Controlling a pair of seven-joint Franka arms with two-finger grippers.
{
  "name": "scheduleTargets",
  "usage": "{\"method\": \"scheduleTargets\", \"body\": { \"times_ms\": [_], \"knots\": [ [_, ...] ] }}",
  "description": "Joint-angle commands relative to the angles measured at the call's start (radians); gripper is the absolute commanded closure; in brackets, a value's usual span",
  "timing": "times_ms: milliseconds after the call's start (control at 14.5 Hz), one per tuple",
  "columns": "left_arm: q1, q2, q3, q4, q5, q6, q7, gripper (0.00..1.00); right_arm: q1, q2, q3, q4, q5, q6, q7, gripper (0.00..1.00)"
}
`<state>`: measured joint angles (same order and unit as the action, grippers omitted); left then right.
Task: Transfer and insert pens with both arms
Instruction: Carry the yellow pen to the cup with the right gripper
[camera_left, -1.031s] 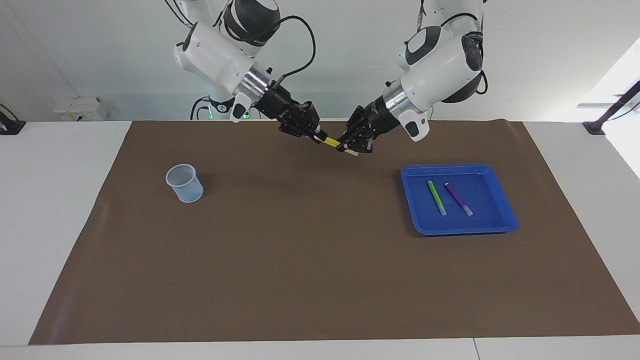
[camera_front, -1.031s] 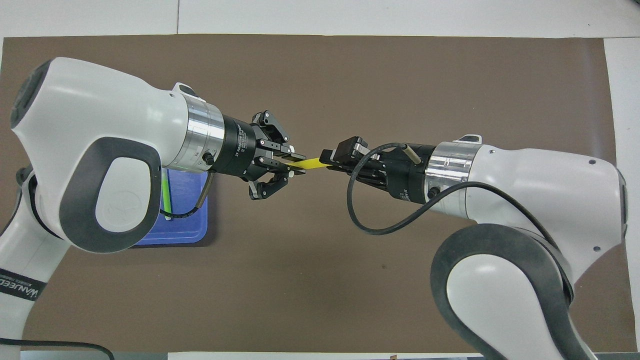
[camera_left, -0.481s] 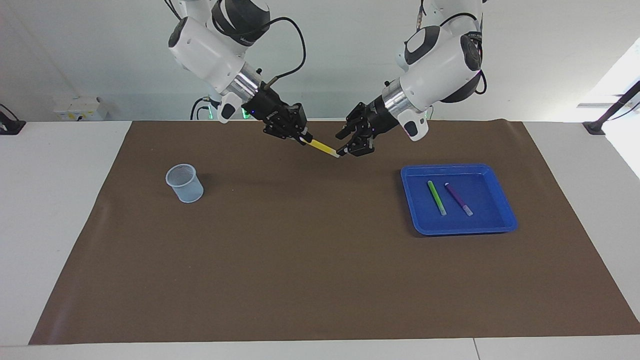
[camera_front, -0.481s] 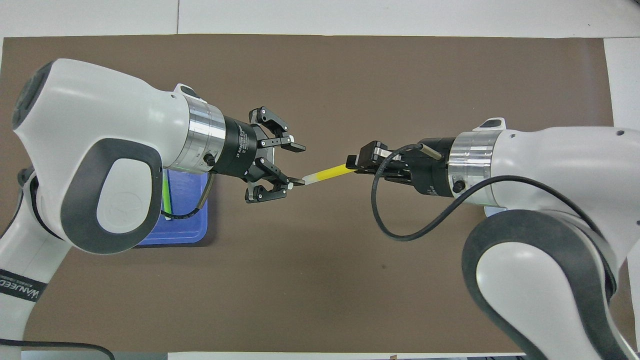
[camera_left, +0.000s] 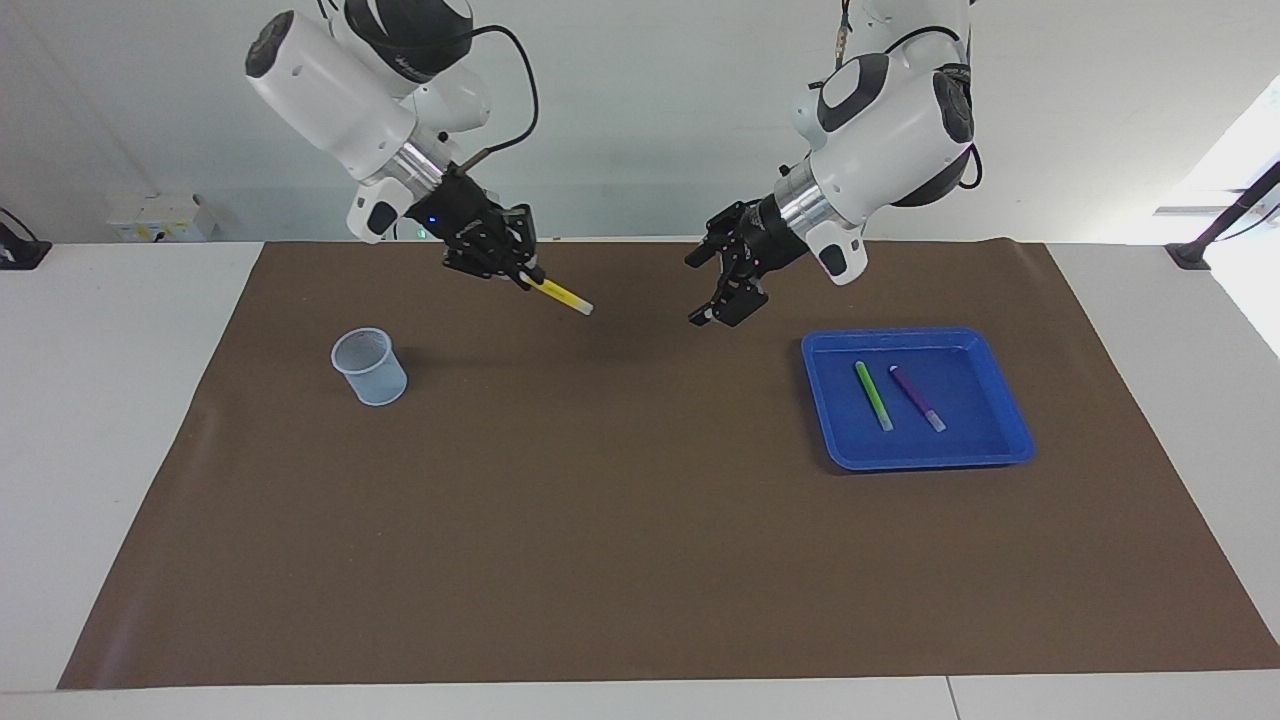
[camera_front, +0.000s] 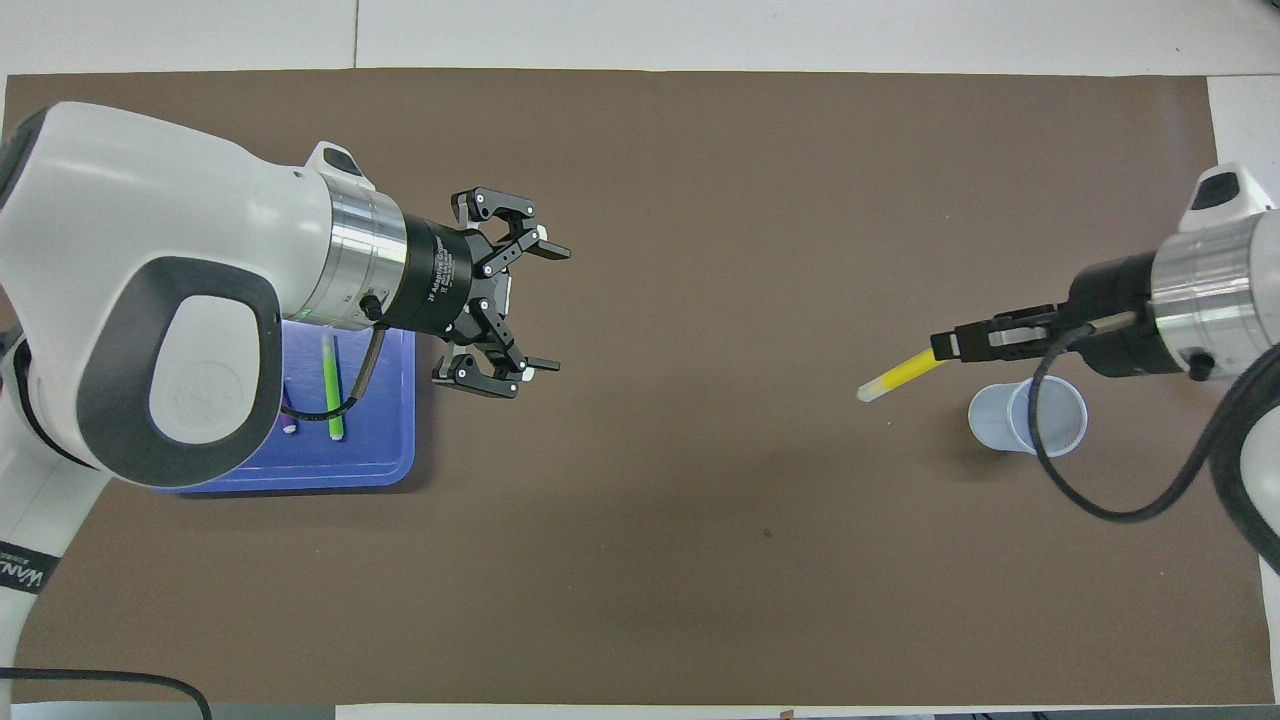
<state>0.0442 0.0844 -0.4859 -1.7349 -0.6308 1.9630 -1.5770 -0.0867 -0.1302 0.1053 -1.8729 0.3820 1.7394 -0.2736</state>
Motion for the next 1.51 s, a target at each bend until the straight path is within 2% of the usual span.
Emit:
{"method": "scheduleTargets", "body": {
  "times_ms": [0, 138, 344, 481, 756, 962, 1031, 1238, 1306, 1444],
  "knots": [
    [0.069, -0.064, 0.003, -0.078, 0.028, -0.059, 0.205, 0.0, -0.047, -0.003, 0.014, 0.001, -0.203, -0.032, -0.142, 1.0],
    [0.104, -0.078, 0.003, -0.106, 0.068, -0.128, 0.396, 0.0, -0.057, -0.02, 0.014, -0.035, -0.323, -0.017, -0.162, 1.0],
    [0.157, -0.092, 0.003, -0.155, 0.153, -0.139, 0.63, 0.0, -0.091, -0.072, 0.016, -0.185, -0.373, 0.087, -0.168, 1.0],
    [0.189, -0.089, 0.003, -0.17, 0.251, -0.139, 0.814, 0.0, -0.105, -0.062, 0.016, -0.247, -0.393, 0.153, -0.222, 1.0],
    [0.269, -0.072, 0.003, -0.225, 0.426, -0.089, 1.196, 0.0, -0.128, -0.016, 0.016, -0.29, -0.419, 0.201, -0.23, 1.0],
    [0.307, -0.061, 0.003, -0.305, 0.511, 0.028, 1.374, 0.0, -0.128, 0.006, 0.017, -0.315, -0.417, 0.261, -0.216, 1.0],
    [0.315, -0.045, 0.004, -0.319, 0.54, 0.06, 1.417, 0.0, -0.127, 0.009, 0.017, -0.33, -0.417, 0.261, -0.197, 0.9],
    [0.333, 0.021, 0.003, -0.324, 0.663, 0.141, 1.508, 0.0, -0.116, 0.009, 0.019, -0.339, -0.417, 0.279, -0.182, 0.19],
    [0.341, 0.035, 0.003, -0.33, 0.686, 0.164, 1.526, 0.0, -0.117, 0.009, 0.019, -0.338, -0.417, 0.281, -0.182, 0.0],
    [0.348, 0.064, 0.004, -0.345, 0.706, 0.203, 1.583, 0.0, -0.116, 0.026, 0.019, -0.301, -0.416, 0.27, -0.183, 0.0]
  ]
}}
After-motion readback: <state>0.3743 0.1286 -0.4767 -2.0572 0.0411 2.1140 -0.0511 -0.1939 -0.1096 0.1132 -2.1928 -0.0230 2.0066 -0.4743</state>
